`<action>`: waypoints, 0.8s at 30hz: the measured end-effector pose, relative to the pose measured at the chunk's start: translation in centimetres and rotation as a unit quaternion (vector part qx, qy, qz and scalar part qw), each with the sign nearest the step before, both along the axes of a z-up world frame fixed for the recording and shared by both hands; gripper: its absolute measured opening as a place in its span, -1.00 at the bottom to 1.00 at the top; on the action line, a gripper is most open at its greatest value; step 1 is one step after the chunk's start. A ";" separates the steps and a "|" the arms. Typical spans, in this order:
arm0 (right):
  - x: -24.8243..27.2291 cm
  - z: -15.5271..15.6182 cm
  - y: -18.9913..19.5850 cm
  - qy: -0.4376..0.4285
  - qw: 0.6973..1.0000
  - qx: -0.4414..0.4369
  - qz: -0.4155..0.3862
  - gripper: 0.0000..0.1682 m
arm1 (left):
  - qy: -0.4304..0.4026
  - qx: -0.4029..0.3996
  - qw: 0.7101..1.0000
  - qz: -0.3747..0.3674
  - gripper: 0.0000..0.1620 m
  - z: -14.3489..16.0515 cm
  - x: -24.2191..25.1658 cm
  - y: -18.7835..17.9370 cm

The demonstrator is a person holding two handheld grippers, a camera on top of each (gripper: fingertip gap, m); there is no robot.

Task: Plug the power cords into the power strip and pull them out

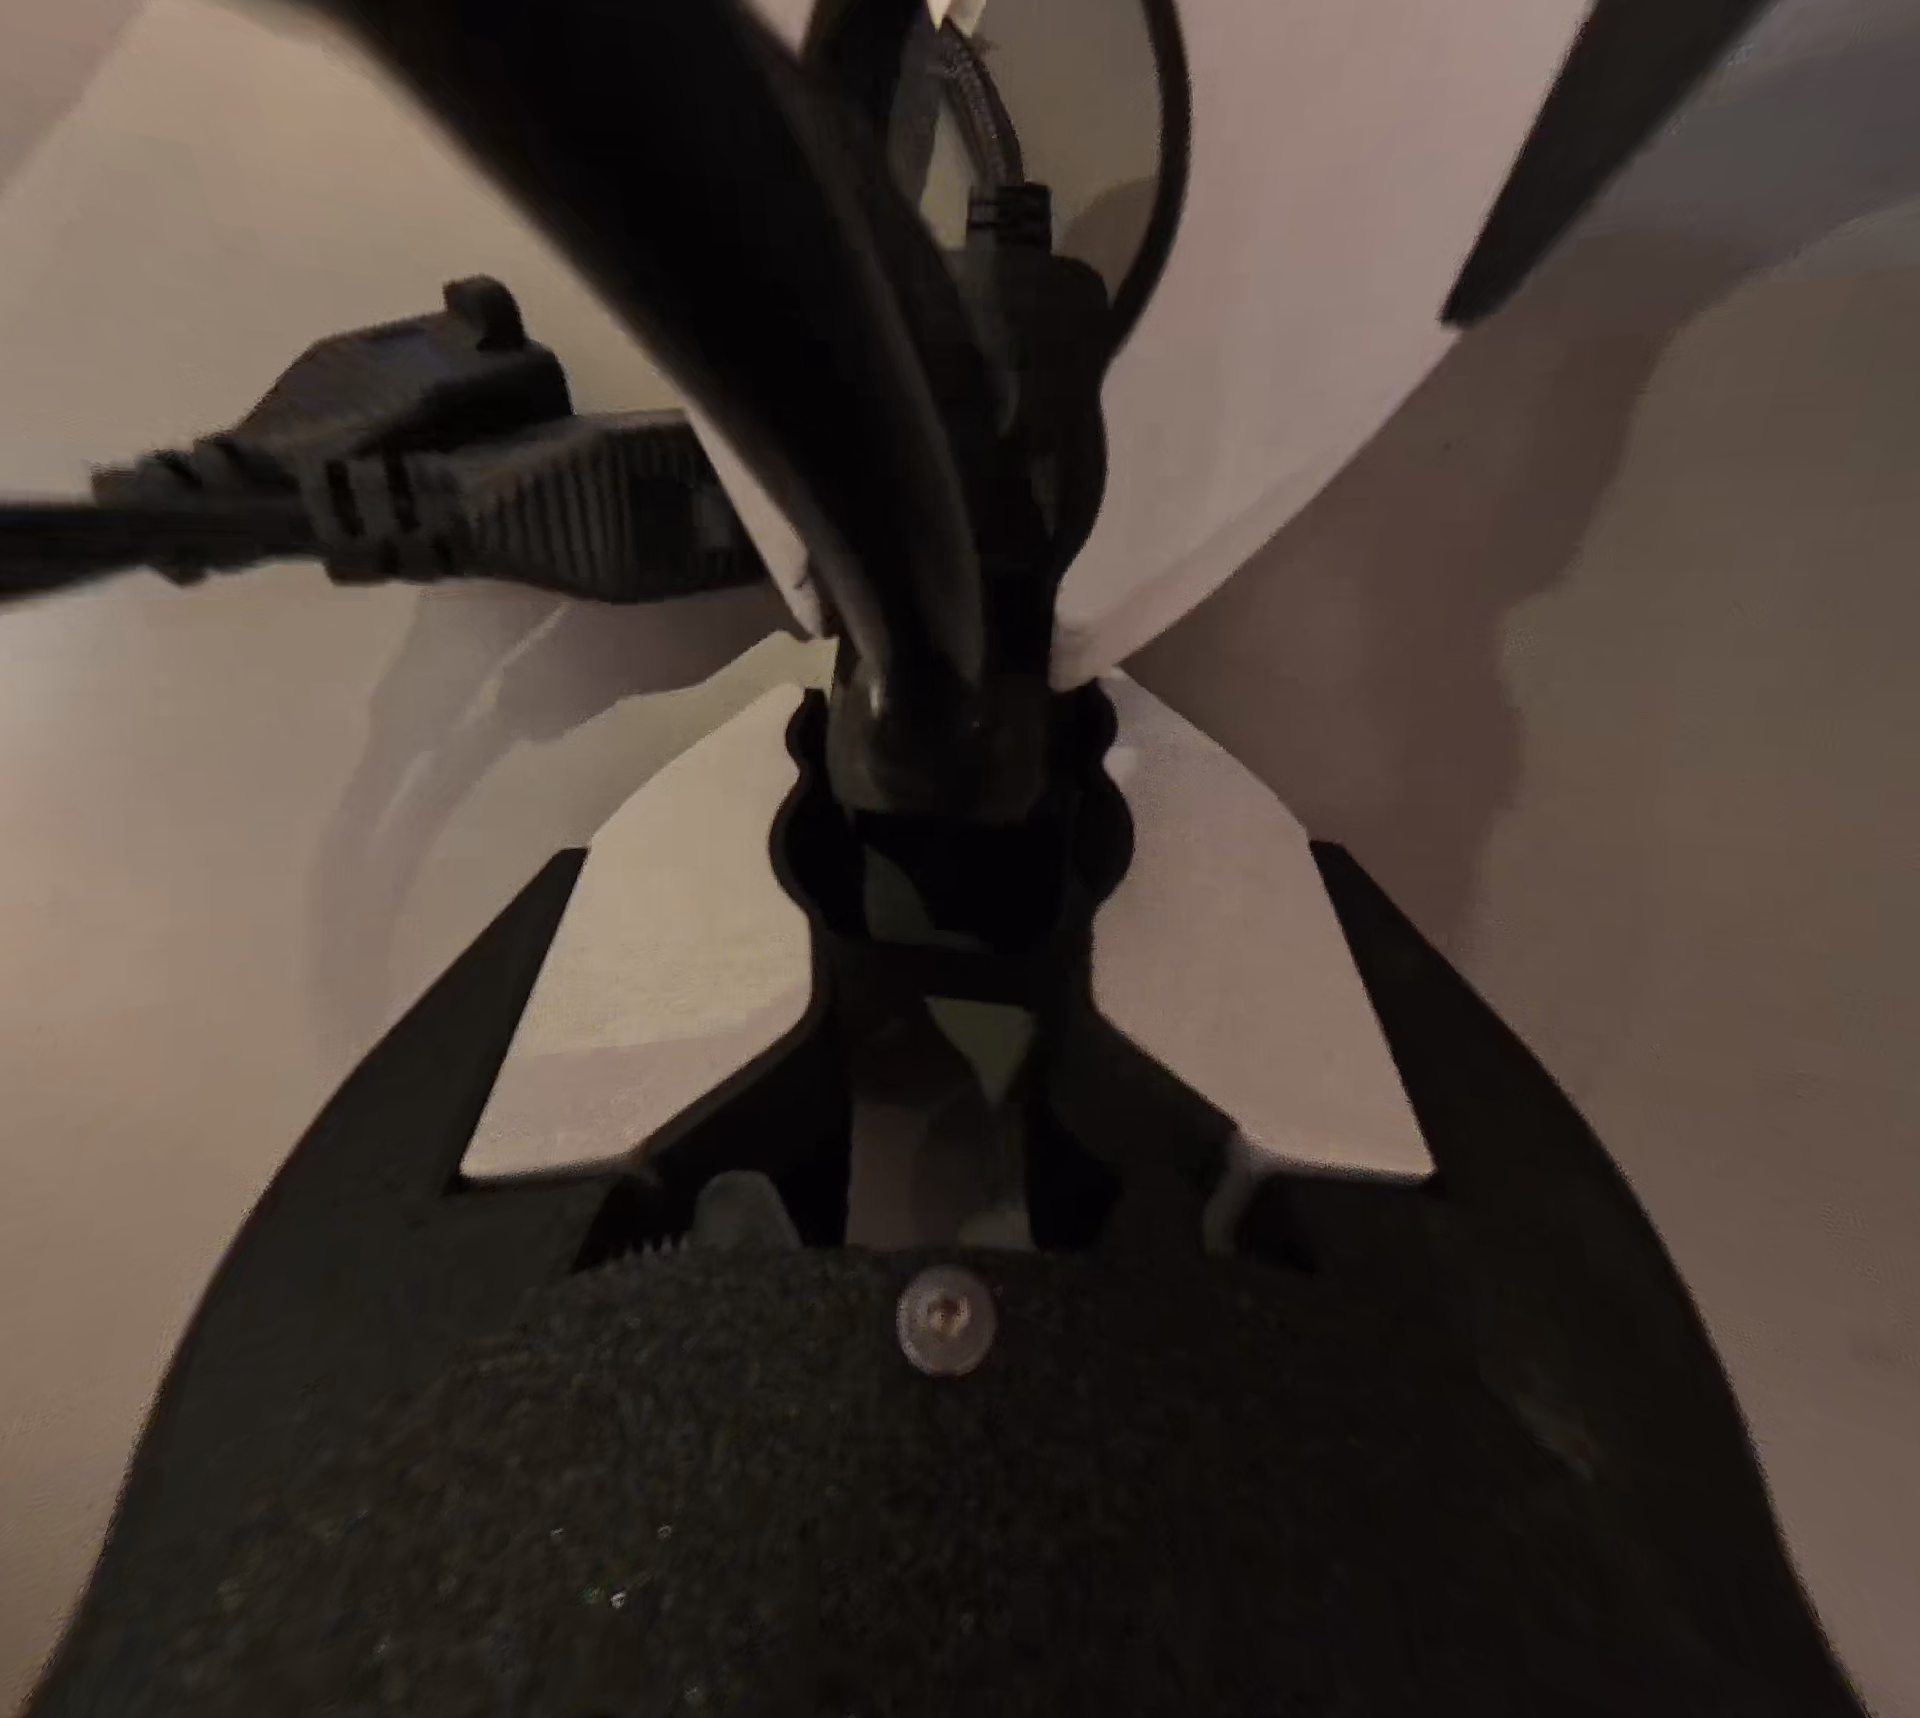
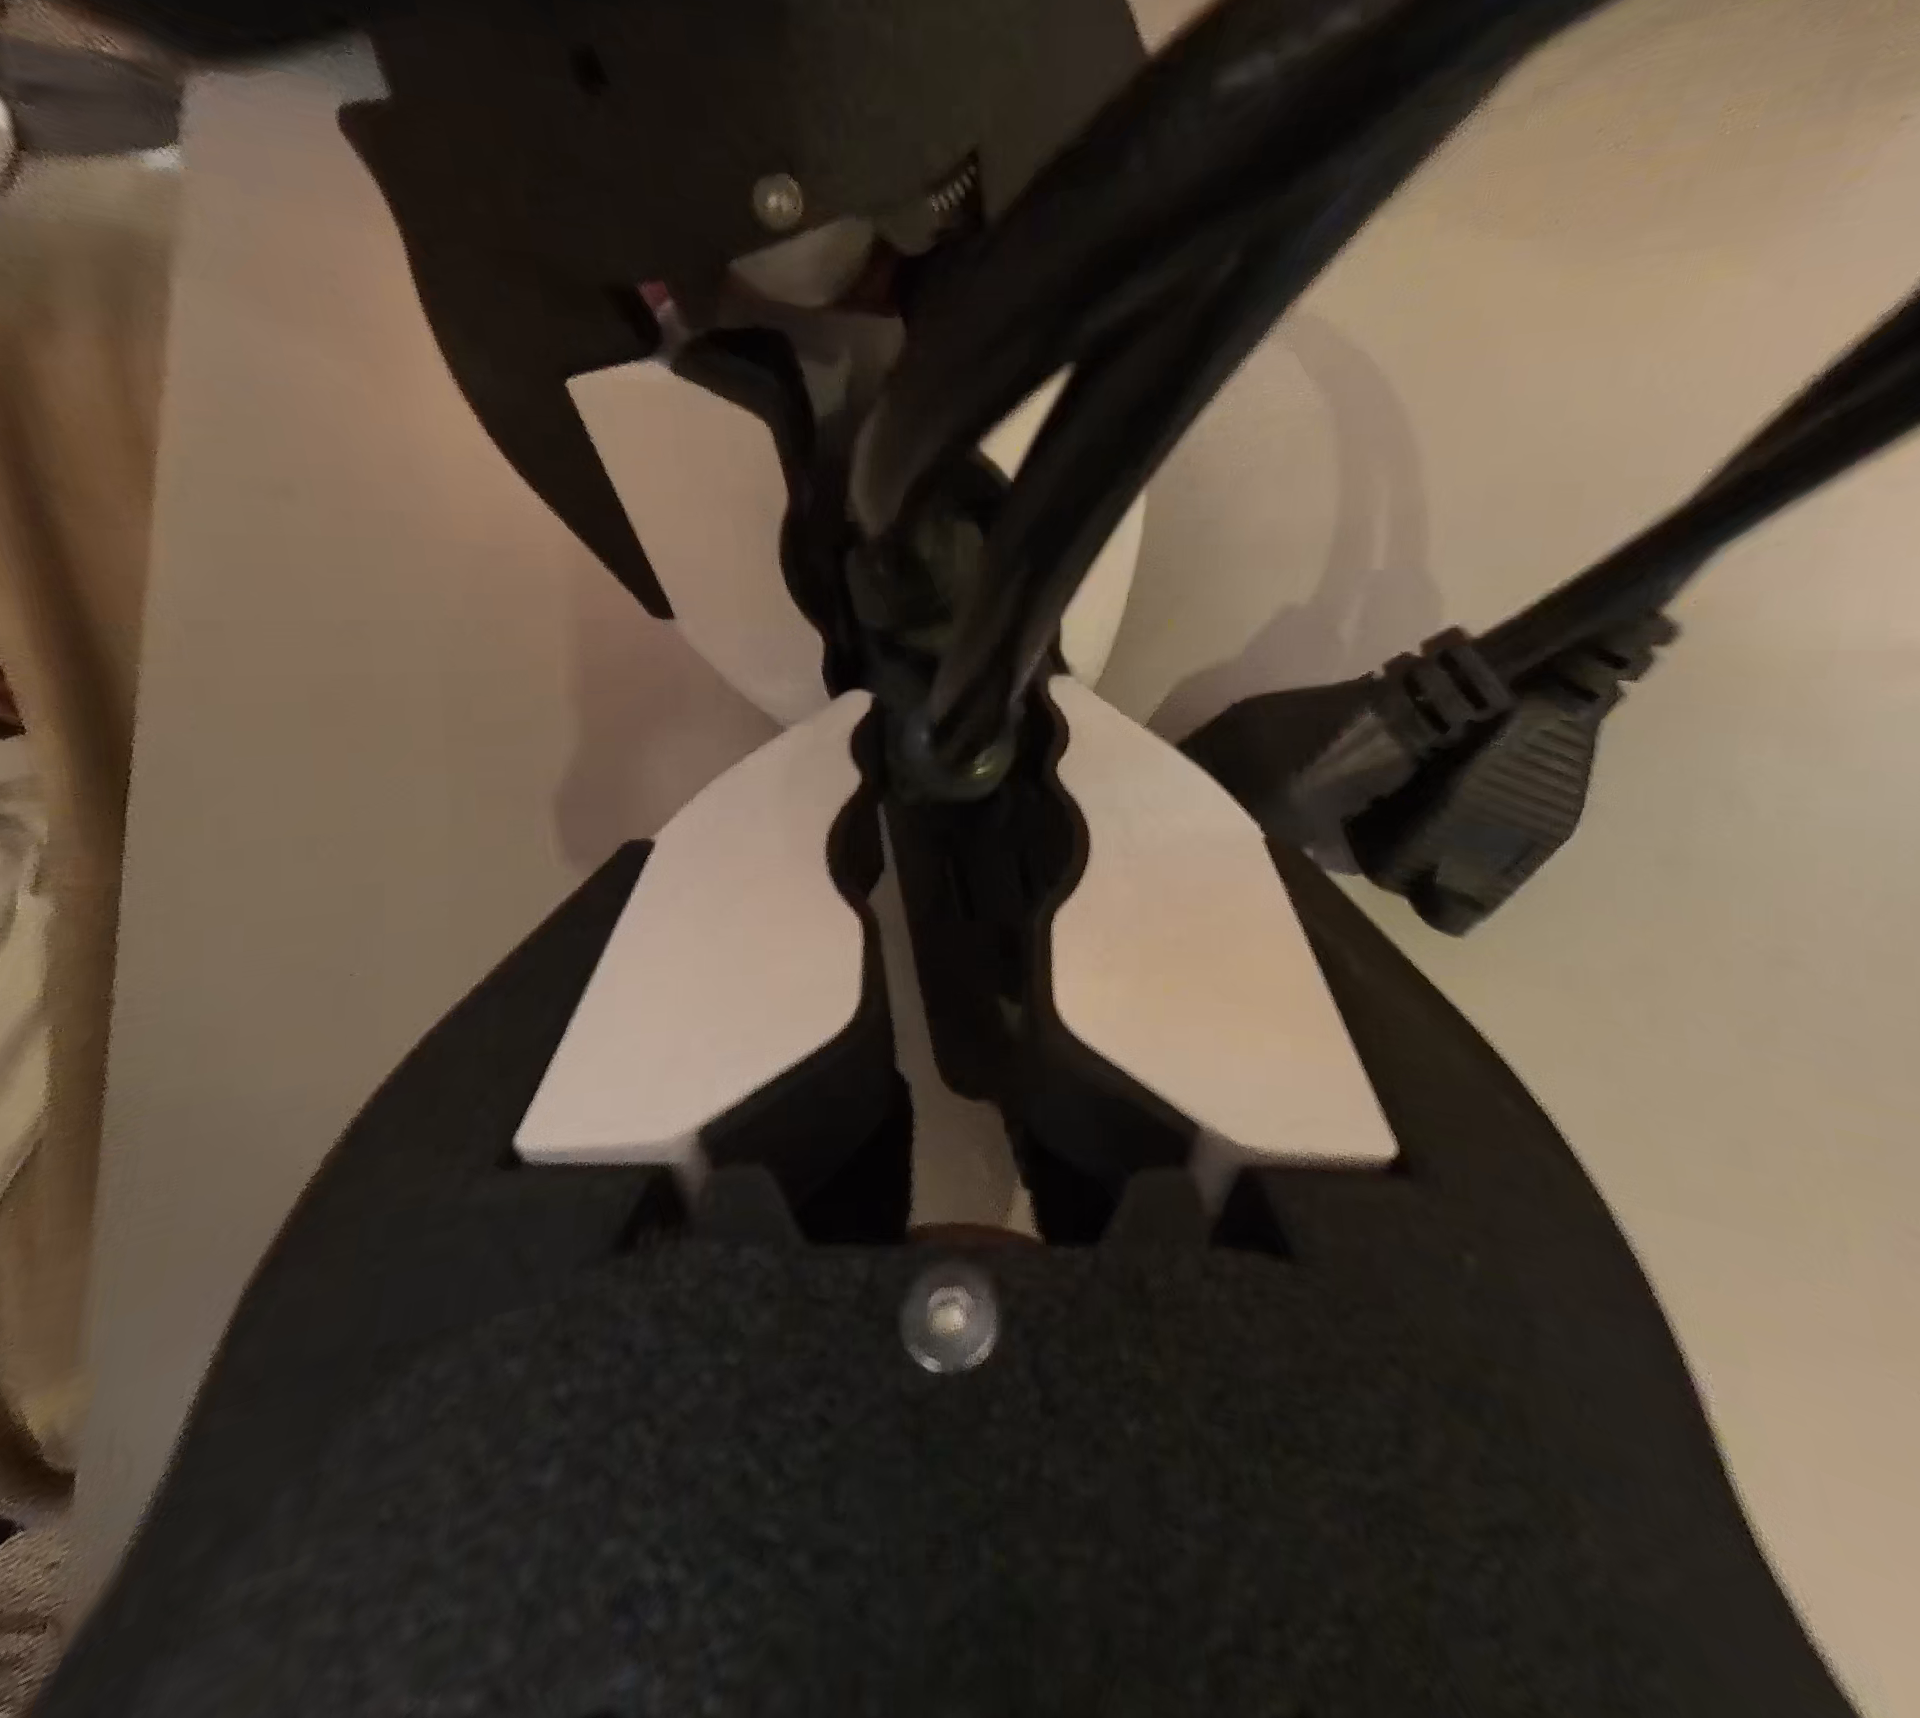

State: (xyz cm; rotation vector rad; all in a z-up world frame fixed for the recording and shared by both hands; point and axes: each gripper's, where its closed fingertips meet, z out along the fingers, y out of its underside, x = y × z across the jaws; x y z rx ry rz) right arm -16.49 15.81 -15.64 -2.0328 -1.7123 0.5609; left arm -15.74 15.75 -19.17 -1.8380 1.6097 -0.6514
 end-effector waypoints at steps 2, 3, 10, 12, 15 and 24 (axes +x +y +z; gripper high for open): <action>-0.3 0.1 -0.3 -0.021 0.999 0.032 0.005 -0.71 | -0.004 0.007 1.000 -0.009 -0.43 0.1 -0.1 -0.2; 0.1 0.1 -0.5 -0.021 0.999 0.035 0.008 -0.70 | -0.004 0.004 1.000 -0.010 -0.42 0.1 0.0 -0.2; 0.3 0.1 -0.5 -0.014 0.999 0.032 0.003 -0.70 | -0.005 0.002 1.000 -0.012 -0.42 0.1 0.0 -0.1; 1.0 0.1 -0.4 0.018 1.000 -0.006 0.002 -0.69 | -0.001 0.003 1.000 -0.007 -0.43 0.0 0.4 -0.1; -0.1 0.2 -0.1 -0.014 0.999 0.033 -0.002 -0.70 | -0.003 0.003 1.000 -0.006 -0.43 0.0 0.0 0.0; 1.6 0.3 -0.8 0.007 1.000 0.008 0.008 -0.70 | -0.007 0.014 1.000 -0.018 -0.43 0.1 0.7 -0.3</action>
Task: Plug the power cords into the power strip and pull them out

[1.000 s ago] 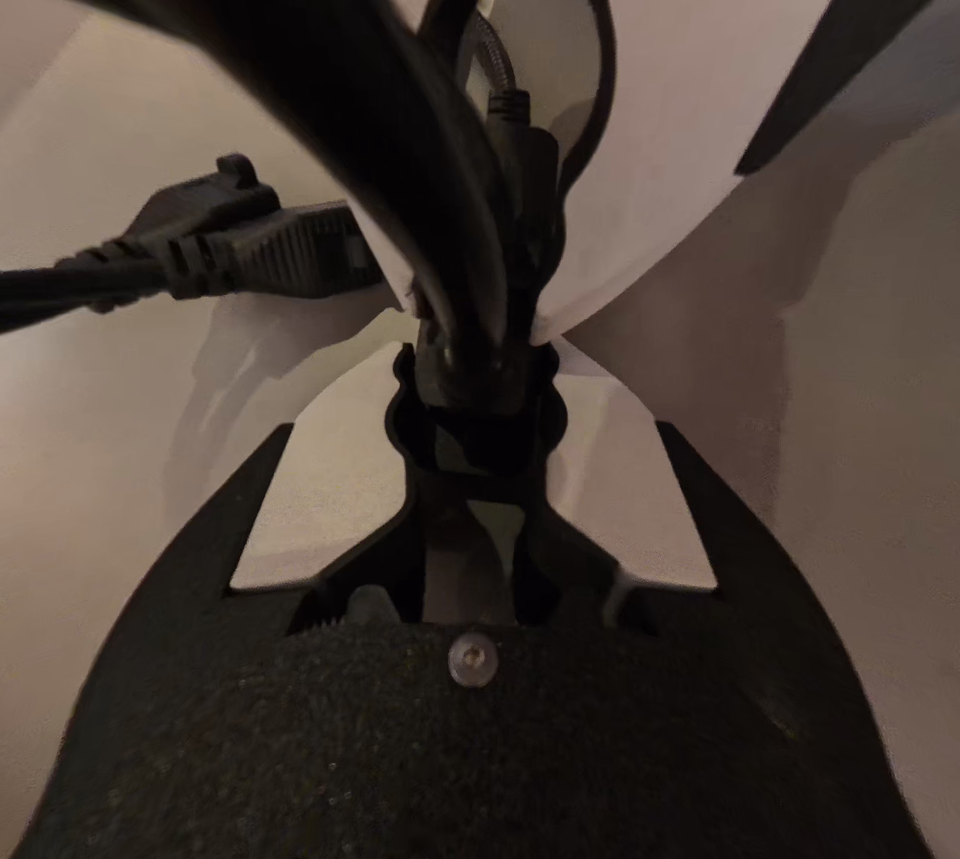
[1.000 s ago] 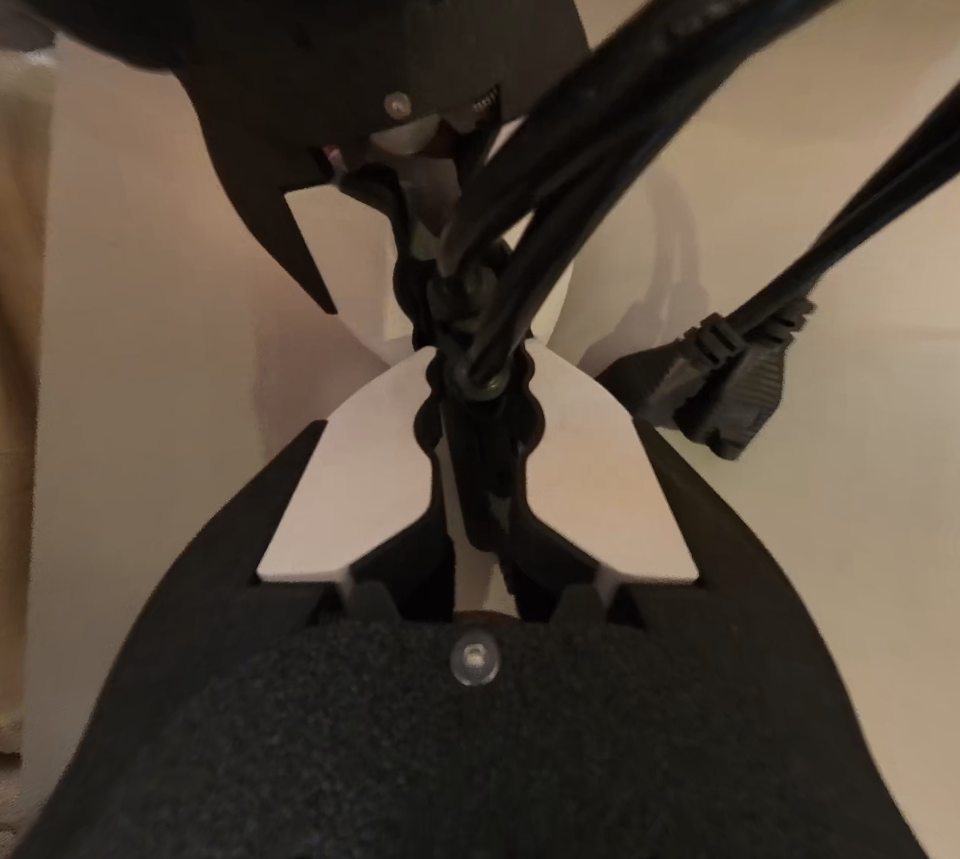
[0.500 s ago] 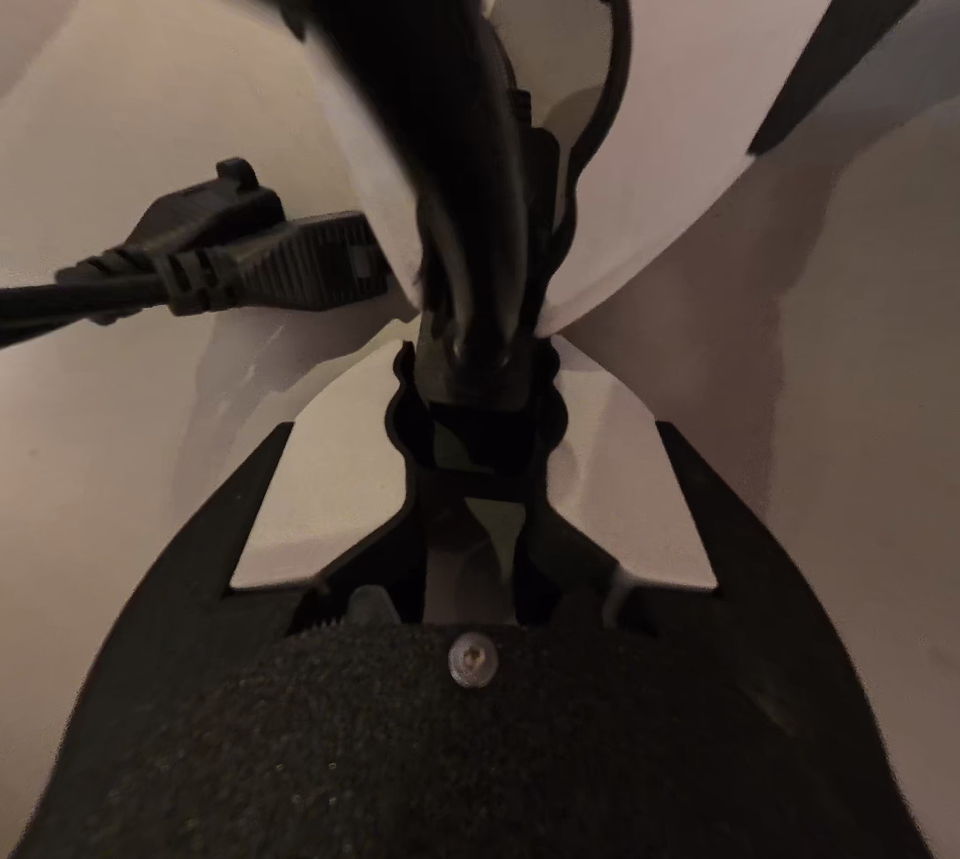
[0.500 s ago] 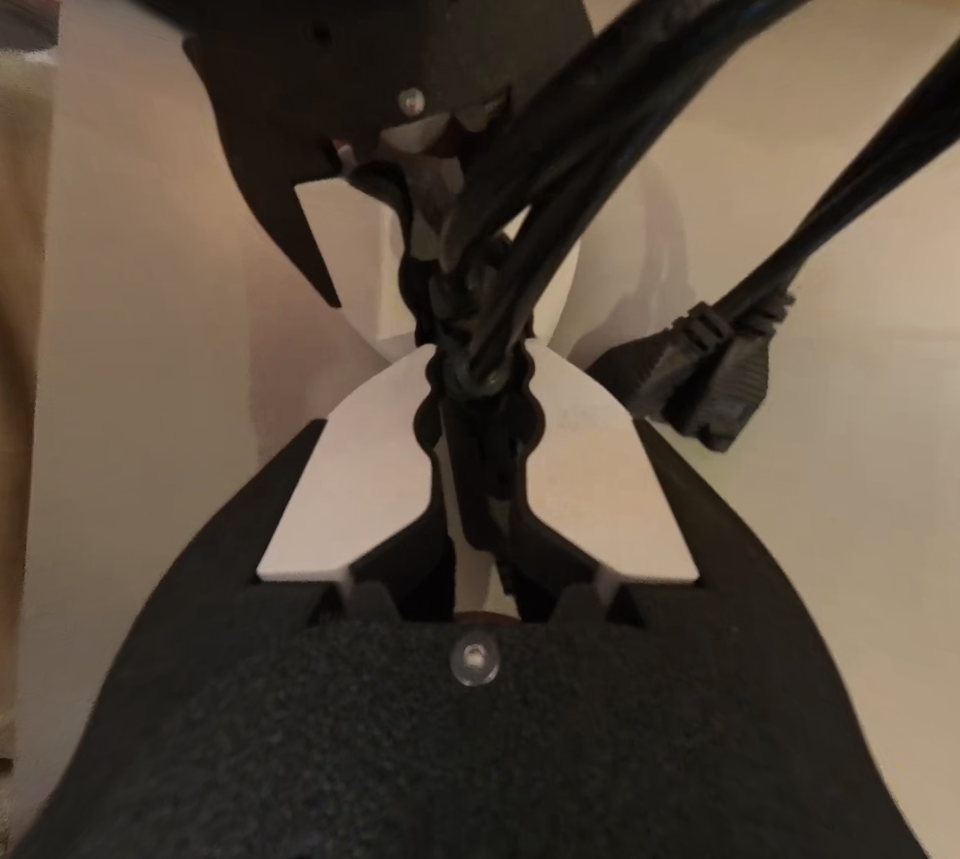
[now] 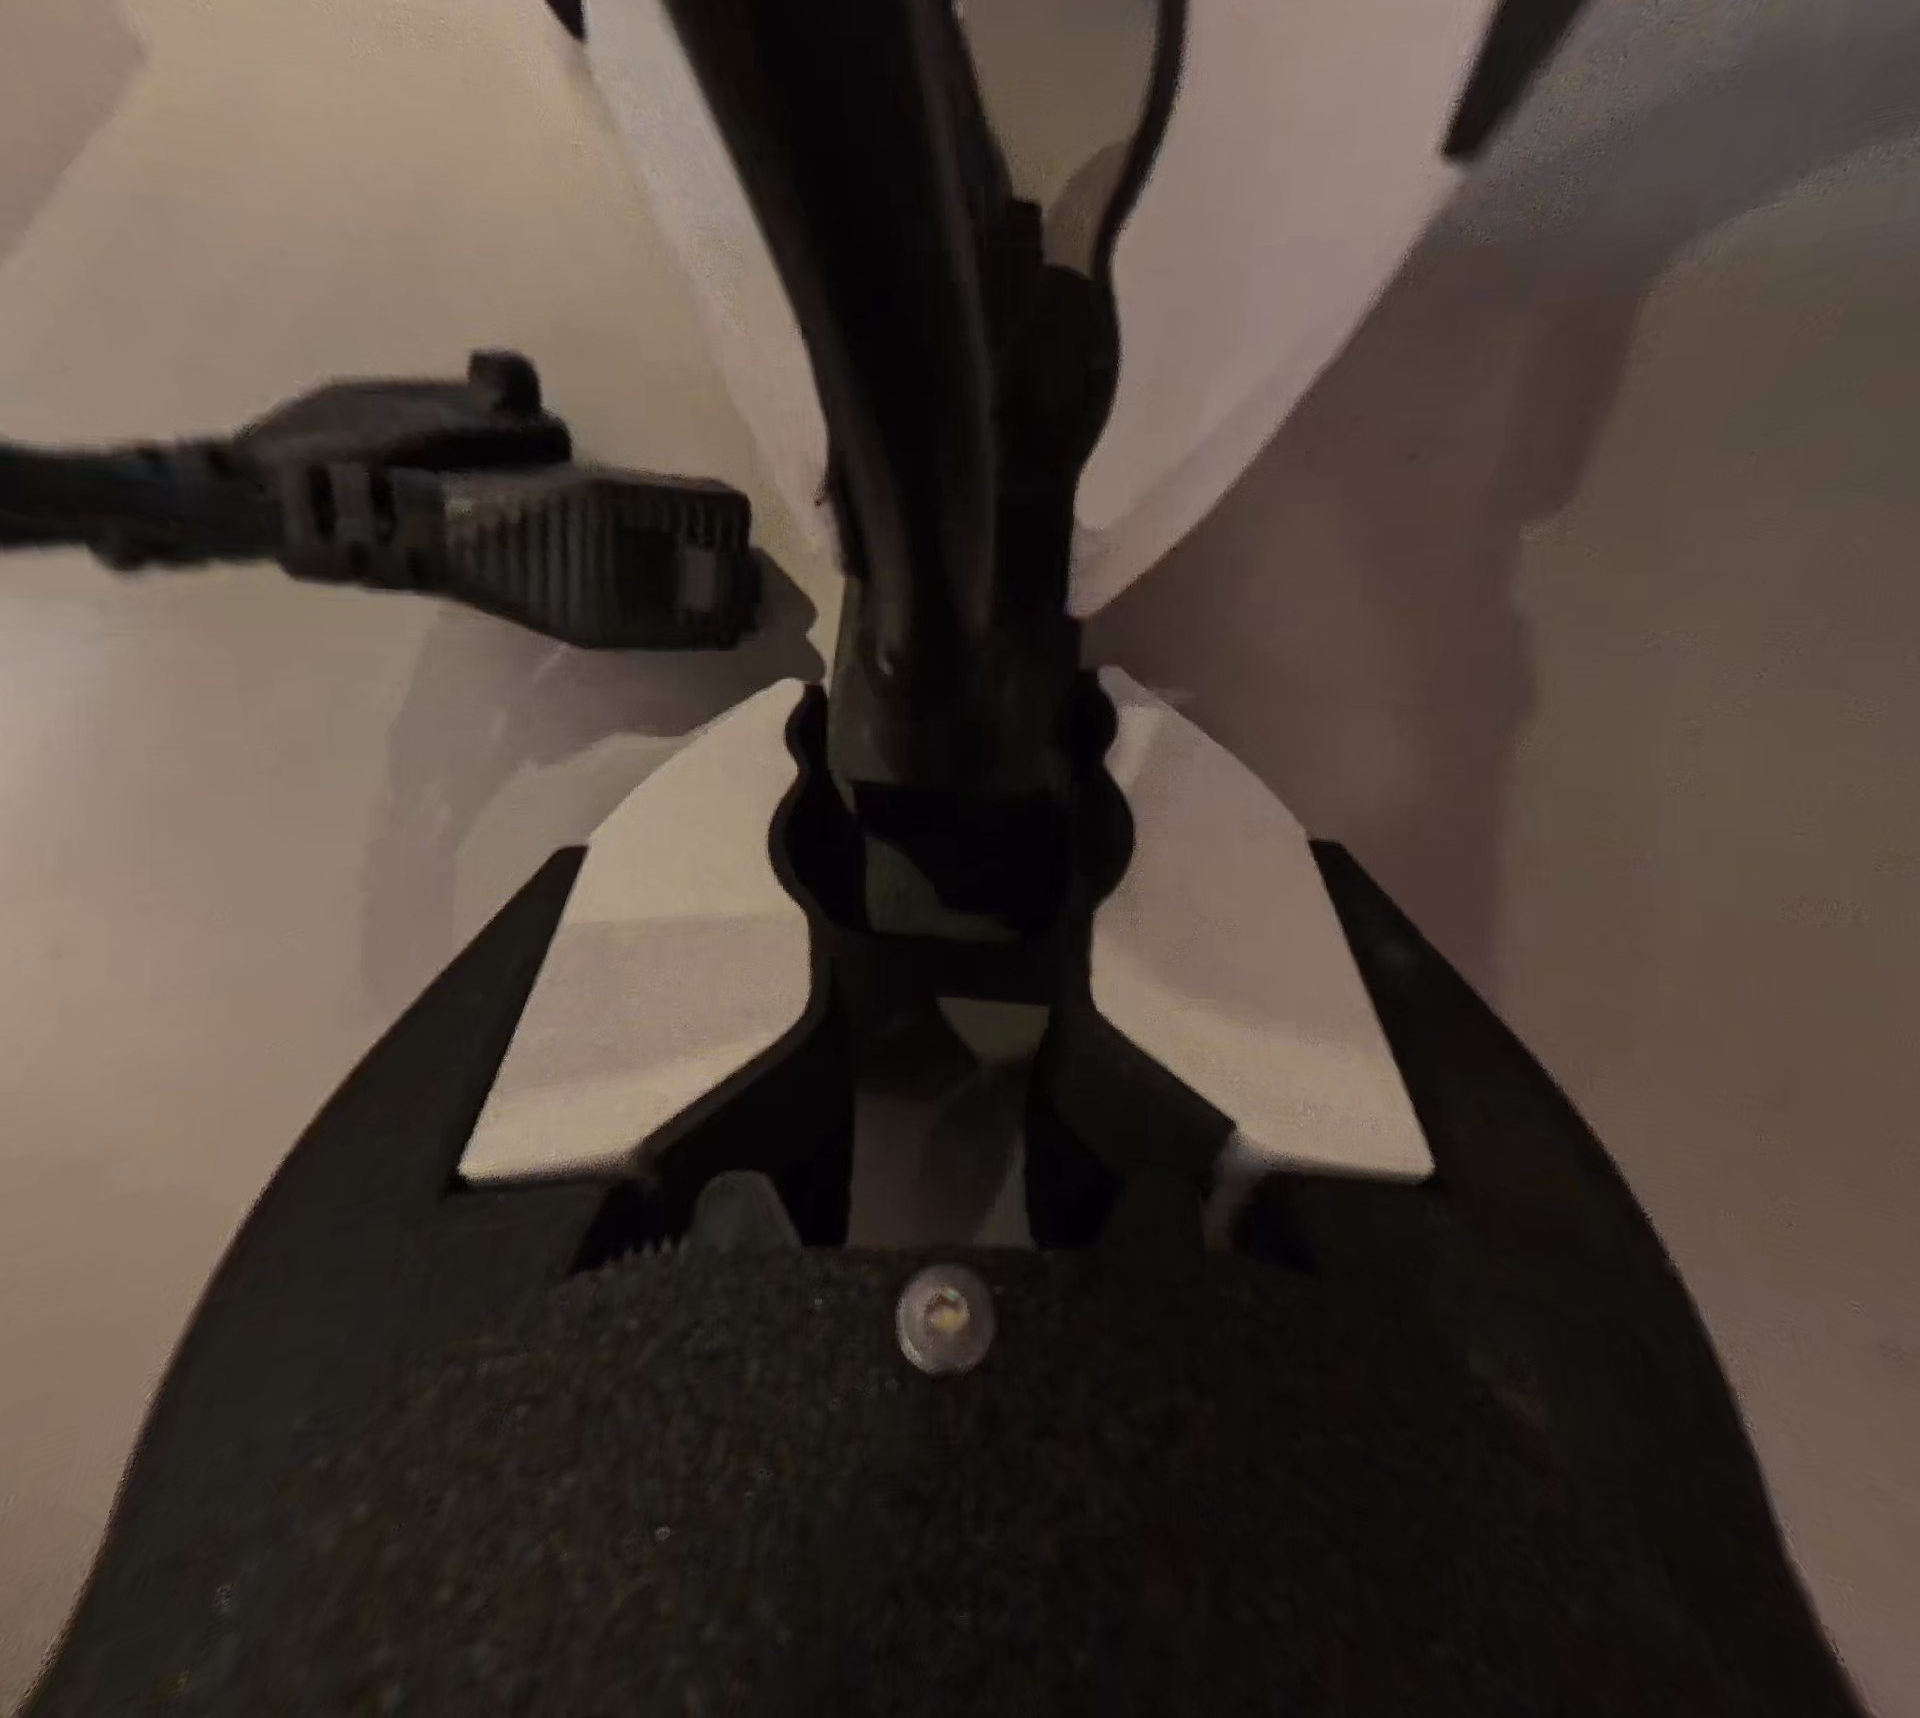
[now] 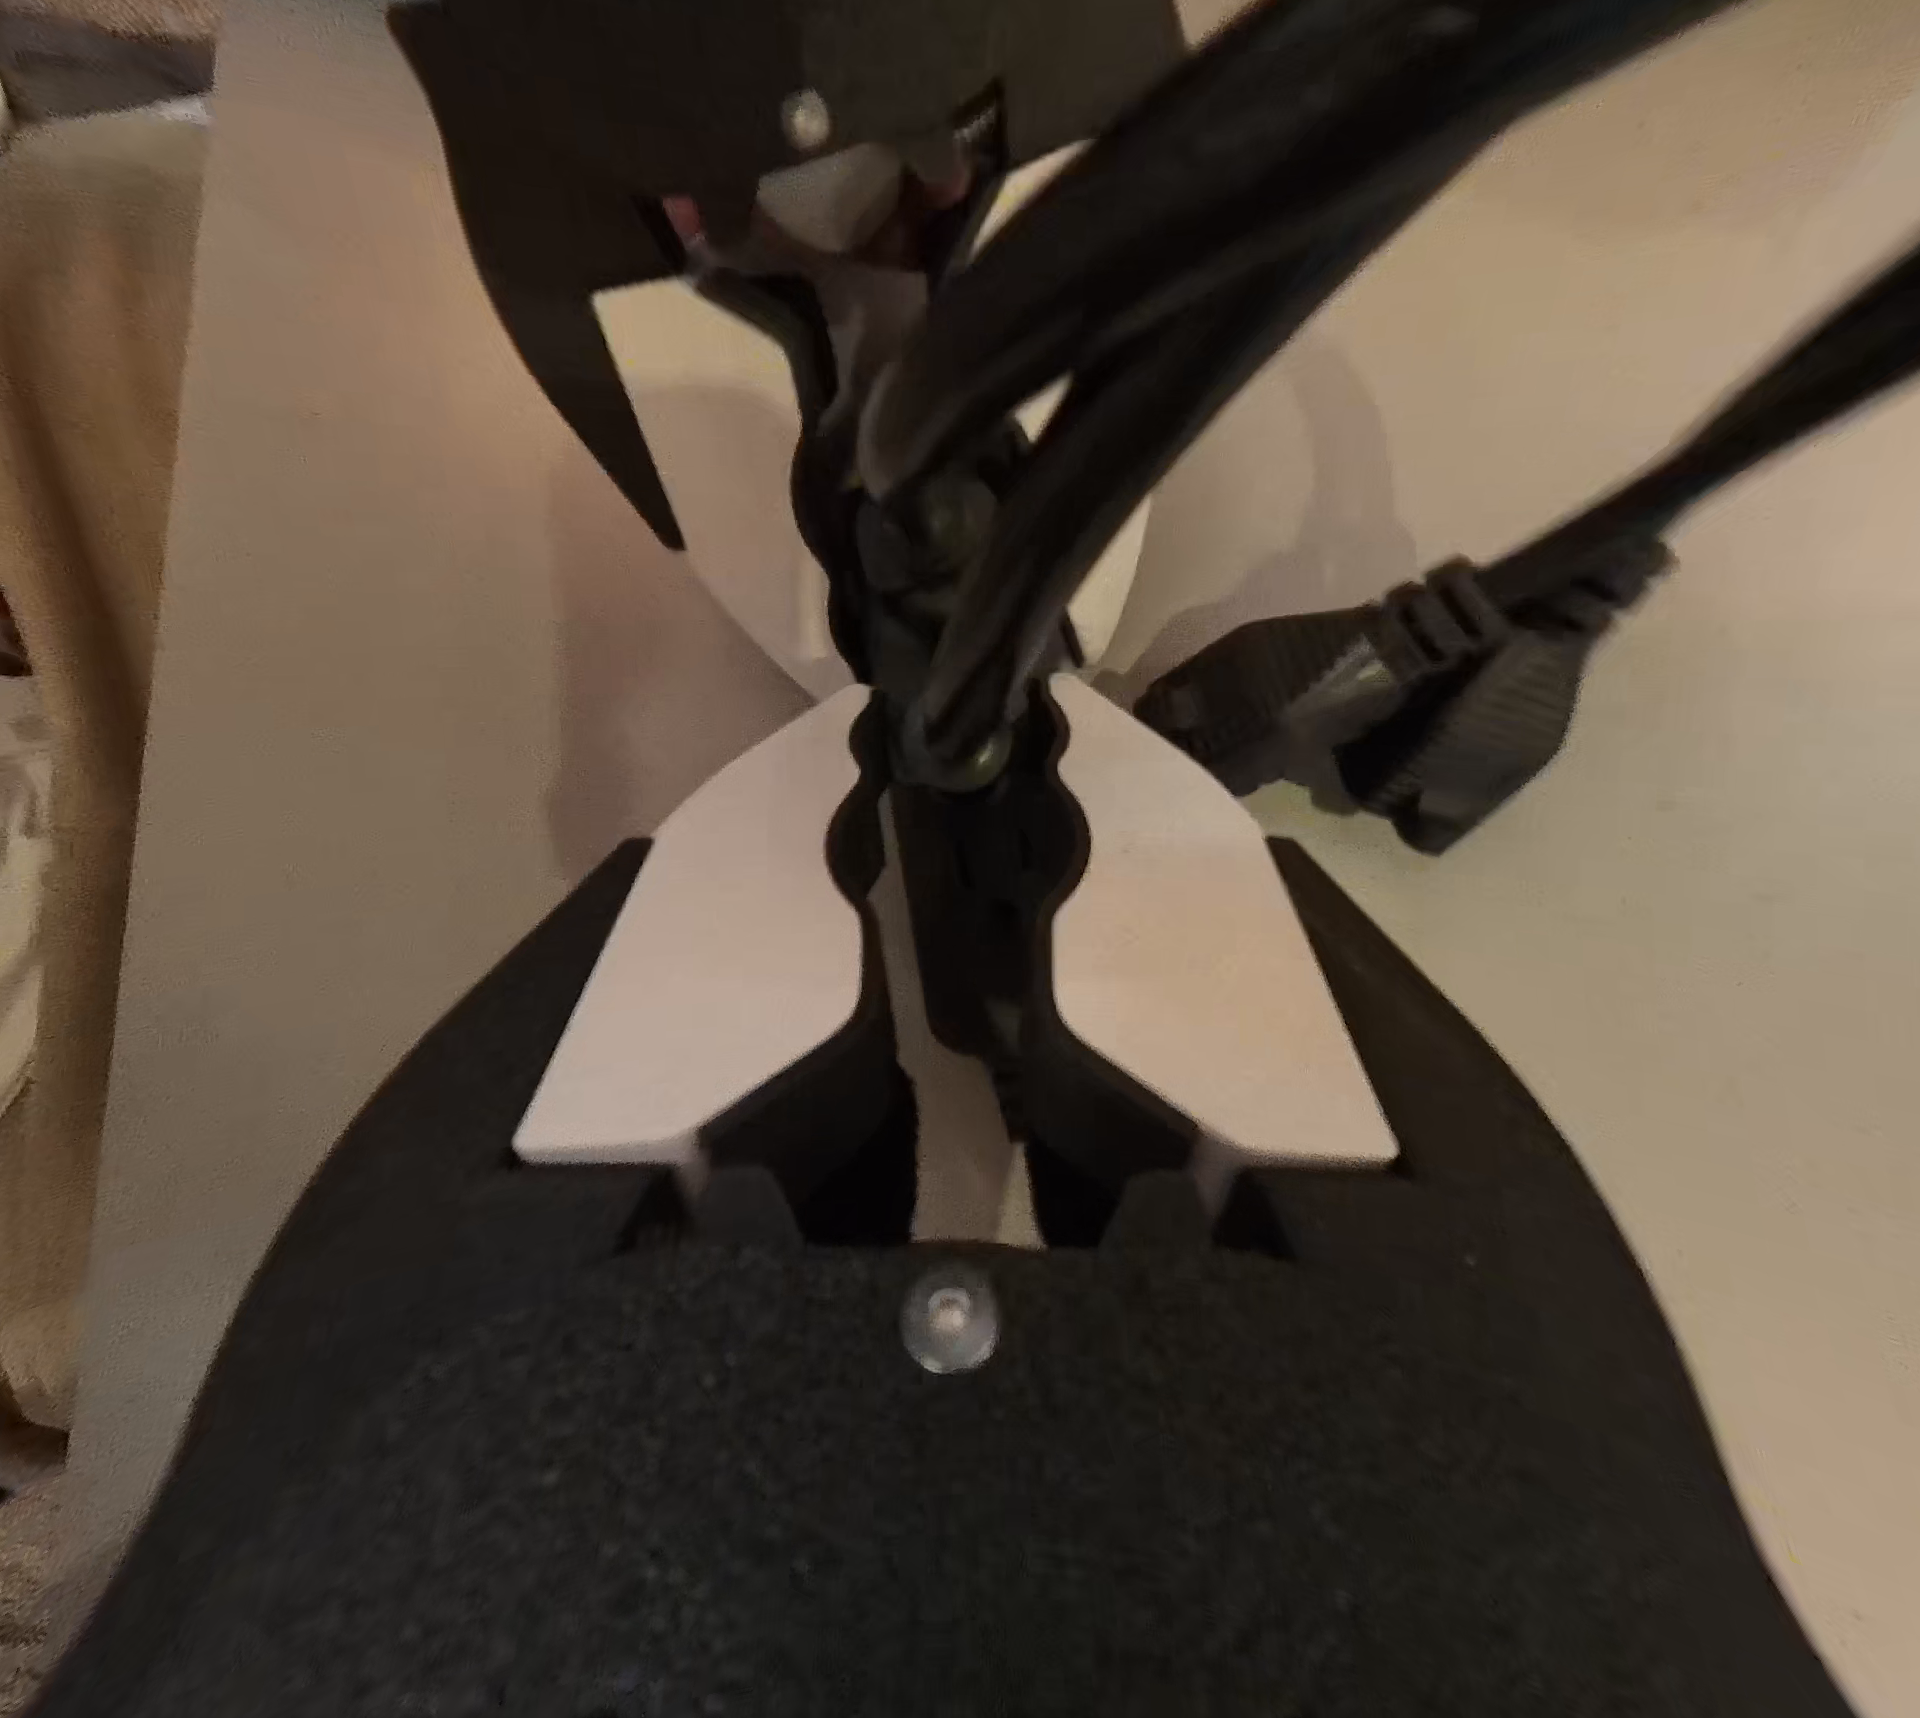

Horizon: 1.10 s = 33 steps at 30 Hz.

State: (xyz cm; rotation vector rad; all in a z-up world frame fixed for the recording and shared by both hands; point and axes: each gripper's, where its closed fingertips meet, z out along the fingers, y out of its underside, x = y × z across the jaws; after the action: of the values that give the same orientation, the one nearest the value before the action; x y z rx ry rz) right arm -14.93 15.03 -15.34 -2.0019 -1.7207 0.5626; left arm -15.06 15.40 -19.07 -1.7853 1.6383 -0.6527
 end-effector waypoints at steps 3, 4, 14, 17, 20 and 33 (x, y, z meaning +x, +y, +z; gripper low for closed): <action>-1.5 -0.2 0.8 0.003 1.000 0.017 -0.014 -0.69 | 0.007 -0.018 1.000 0.015 -0.43 -0.2 -0.6 0.5; -1.3 -0.2 0.7 -0.005 1.000 0.012 -0.004 -0.69 | 0.005 -0.014 1.000 0.013 -0.43 -0.2 -0.6 0.5; -1.0 -0.1 0.6 0.020 1.000 -0.004 -0.007 -0.70 | 0.007 -0.018 1.000 0.005 -0.43 -0.3 -0.2 0.2; 0.1 -0.1 -0.1 0.028 0.999 -0.017 -0.011 -0.69 | 0.007 -0.021 1.000 -0.011 -0.43 -0.3 0.4 -0.3; -0.4 -0.1 -0.5 0.036 0.999 -0.016 -0.011 -0.70 | 0.007 -0.016 1.000 -0.025 -0.43 -0.3 0.1 -0.8; 4.4 0.7 -5.2 0.188 0.941 0.084 -0.269 -0.49 | 0.001 0.004 0.999 -0.048 -0.44 0.1 -0.3 -2.4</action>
State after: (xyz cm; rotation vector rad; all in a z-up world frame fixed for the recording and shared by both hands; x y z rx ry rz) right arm -10.57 9.86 -14.66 -1.9671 -0.9098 0.5358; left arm -15.32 13.02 -18.97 -1.7100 1.7349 -0.6866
